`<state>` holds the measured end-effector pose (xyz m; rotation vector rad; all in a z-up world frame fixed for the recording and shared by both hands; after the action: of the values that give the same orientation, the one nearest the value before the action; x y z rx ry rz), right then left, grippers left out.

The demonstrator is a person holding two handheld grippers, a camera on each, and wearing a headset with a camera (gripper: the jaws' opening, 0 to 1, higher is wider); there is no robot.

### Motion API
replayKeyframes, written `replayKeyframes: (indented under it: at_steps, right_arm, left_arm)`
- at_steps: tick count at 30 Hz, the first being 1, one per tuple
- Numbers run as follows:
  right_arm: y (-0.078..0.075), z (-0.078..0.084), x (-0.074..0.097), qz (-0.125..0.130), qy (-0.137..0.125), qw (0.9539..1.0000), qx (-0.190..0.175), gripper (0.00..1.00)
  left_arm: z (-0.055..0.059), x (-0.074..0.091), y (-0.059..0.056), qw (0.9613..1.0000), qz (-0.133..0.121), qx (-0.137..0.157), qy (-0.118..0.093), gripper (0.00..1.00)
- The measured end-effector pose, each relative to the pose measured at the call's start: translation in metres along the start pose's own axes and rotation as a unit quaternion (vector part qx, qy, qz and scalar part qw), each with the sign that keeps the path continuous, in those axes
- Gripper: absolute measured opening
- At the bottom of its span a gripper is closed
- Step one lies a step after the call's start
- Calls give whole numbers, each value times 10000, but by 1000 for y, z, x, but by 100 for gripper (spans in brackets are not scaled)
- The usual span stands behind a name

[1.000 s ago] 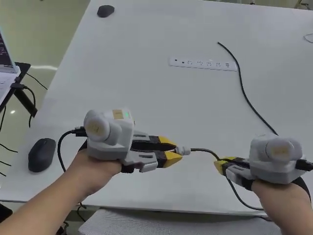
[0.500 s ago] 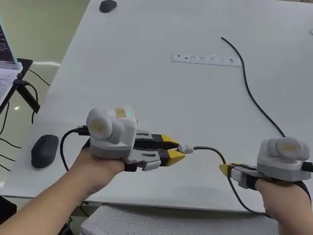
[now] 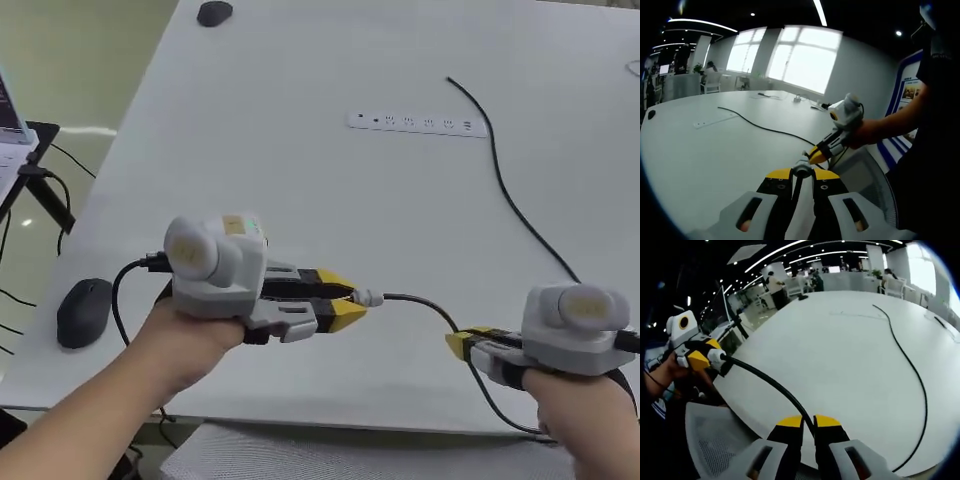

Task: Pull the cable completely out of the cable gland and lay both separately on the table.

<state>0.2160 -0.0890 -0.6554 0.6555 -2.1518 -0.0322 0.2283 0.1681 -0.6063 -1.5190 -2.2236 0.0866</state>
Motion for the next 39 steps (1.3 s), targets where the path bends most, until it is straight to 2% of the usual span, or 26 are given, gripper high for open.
replayKeyframes:
  at_steps: [5,6,9,12,13,16,17,20,21,22,23,24,25,28,32,34,39]
  right_arm:
    - [3,-3,4,11,38,9993,359,7]
    - [6,-6,5,-116,66,9978,653,11]
    - [14,-16,10,-130,-70,9940,1080,19]
    - [32,-33,15,-275,-311,9839,1740,26]
    - [39,-39,15,-295,-354,9777,2048,26]
    - [56,-49,13,-433,-422,9640,2588,26]
    - [60,-51,11,-461,-416,9604,2717,26]
    - [73,-56,3,-521,-368,9453,3198,25]
    - [75,-57,1,-523,-328,9419,3302,24]
    - [78,-57,-2,-535,-305,9359,3469,24]
    - [79,-57,-3,-533,-290,9338,3527,23]
    - [82,-58,-5,-539,-310,9293,3640,22]
    - [84,-59,-6,-555,-317,9277,3679,21]
    - [90,-62,-6,-564,-422,9183,3896,15]
    - [93,-63,-6,-618,-456,9131,4004,11]
    - [94,-63,-6,-631,-492,9086,4098,8]
    - [96,-63,-8,-662,-479,9054,4166,2]
  left_arm:
    - [0,-1,4,10000,5,59,-16,15]
    - [0,-1,4,10000,0,48,3,15]
    - [1,-1,5,10000,18,55,18,15]
    - [1,-1,6,10000,30,73,9,15]
    - [1,0,7,10000,32,78,14,15]
    - [2,-1,8,10000,45,84,25,15]
    - [3,-1,8,9999,53,90,26,15]
    - [2,-1,9,9999,68,89,27,15]
    - [2,-1,9,9999,72,90,18,15]
    - [2,-1,9,9999,77,93,11,15]
    - [1,-1,9,9999,81,88,5,15]
    - [2,-1,9,9999,93,85,9,15]
    - [2,-1,9,9999,98,81,16,15]
    - [2,0,10,9999,104,70,30,15]
    - [2,1,9,9999,123,76,12,15]
    - [2,1,9,9999,131,69,16,15]
    - [2,1,10,9999,145,47,24,15]
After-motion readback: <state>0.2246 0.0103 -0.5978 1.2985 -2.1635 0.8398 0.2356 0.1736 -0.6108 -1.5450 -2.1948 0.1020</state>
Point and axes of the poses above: the centre of the closed fingertips' face, and the gripper's own axes: x roughly backward along the fingers, y roughly to its left, z roughly out of its underside, the point moved 10 cm from there along x, roughly backward along the fingers, and after that the axes turned 1 degree about -x, right-handed, at the moved point
